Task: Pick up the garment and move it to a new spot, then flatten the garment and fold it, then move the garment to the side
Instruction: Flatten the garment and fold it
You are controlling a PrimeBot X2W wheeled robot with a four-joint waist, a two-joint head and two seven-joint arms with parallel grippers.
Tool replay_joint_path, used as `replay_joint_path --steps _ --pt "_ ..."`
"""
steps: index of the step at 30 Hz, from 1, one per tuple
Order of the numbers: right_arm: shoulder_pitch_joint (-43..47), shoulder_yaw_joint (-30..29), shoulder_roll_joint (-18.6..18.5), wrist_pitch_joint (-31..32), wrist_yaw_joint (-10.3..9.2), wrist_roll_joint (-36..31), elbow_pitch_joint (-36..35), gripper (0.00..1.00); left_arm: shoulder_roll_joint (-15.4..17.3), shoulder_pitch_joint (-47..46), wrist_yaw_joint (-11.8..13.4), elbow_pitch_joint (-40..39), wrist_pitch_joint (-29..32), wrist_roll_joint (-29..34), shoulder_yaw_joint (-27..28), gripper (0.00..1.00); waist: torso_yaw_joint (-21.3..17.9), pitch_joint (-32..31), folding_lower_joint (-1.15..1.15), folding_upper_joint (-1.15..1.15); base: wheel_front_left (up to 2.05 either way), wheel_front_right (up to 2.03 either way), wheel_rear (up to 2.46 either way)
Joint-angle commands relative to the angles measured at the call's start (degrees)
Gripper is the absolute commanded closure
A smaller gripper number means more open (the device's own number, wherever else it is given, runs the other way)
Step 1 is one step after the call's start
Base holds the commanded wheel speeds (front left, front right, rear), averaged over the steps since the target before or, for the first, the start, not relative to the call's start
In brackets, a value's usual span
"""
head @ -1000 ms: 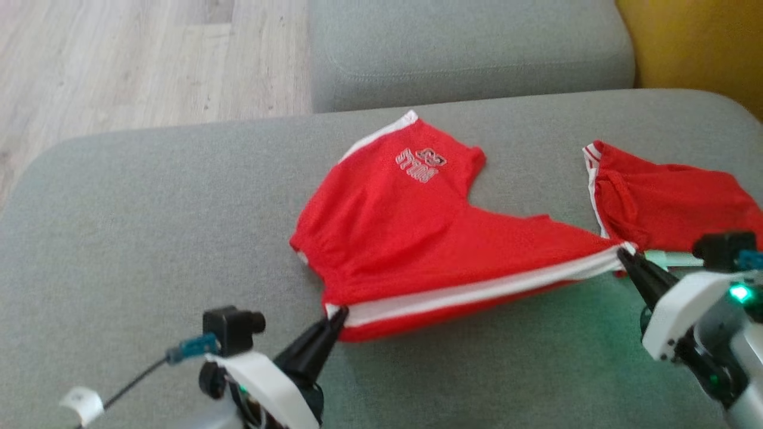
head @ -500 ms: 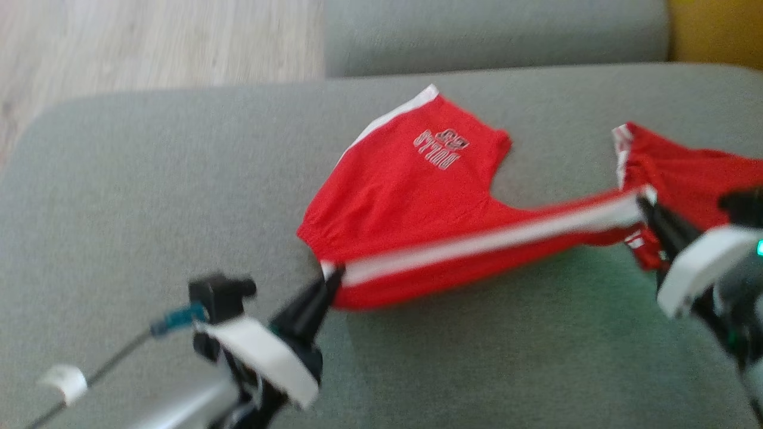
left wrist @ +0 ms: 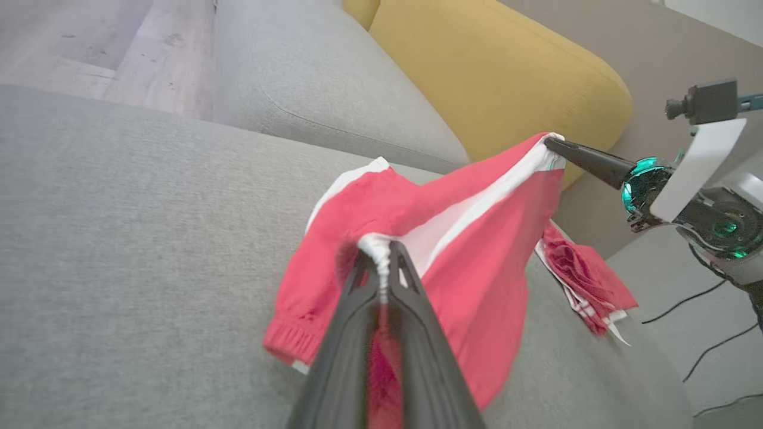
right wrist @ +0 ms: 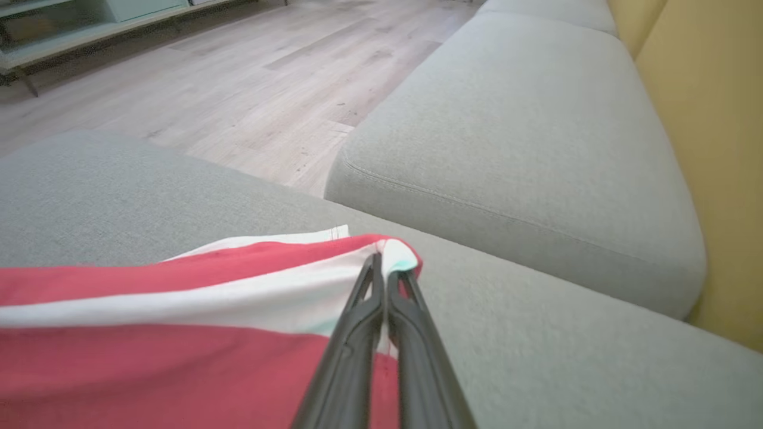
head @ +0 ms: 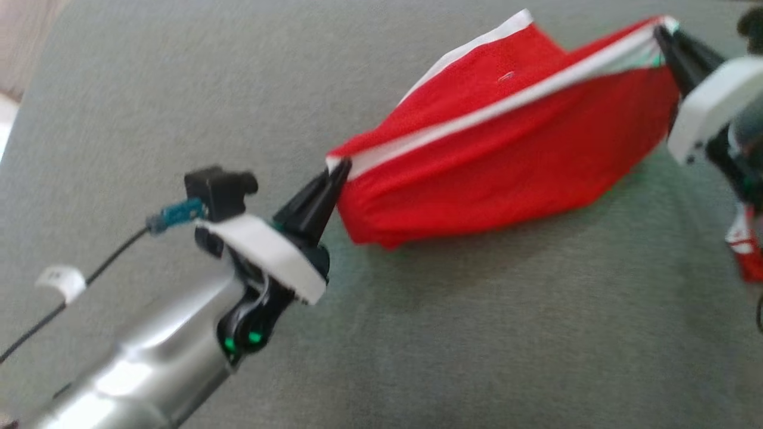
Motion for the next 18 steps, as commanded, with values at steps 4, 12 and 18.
replay_joint_path --steps 4,12,18 --pt "-7.03 3.73 -2.07 0.35 -0.05 -0.68 3.22 1.0 -1.45 -5.99 -1.47 2.8 0.25 0.74 2.76 1.0 4.86 5.34 -0.02 0.0 0.0 0.0 0.0" --pt "-16.85 9.69 -3.73 -1.39 -0.05 -1.32 11.58 1.0 -7.02 -11.24 -3.85 9.85 -0.49 1.16 2.09 1.0 8.5 10.32 -0.02 0.0 0.0 0.0 0.0" --pt "-21.28 13.57 -4.39 -3.29 -0.05 -0.65 16.24 1.0 -10.22 -13.86 -4.62 13.98 -1.95 1.07 1.46 1.0 10.24 12.66 -0.02 0.0 0.0 0.0 0.0"
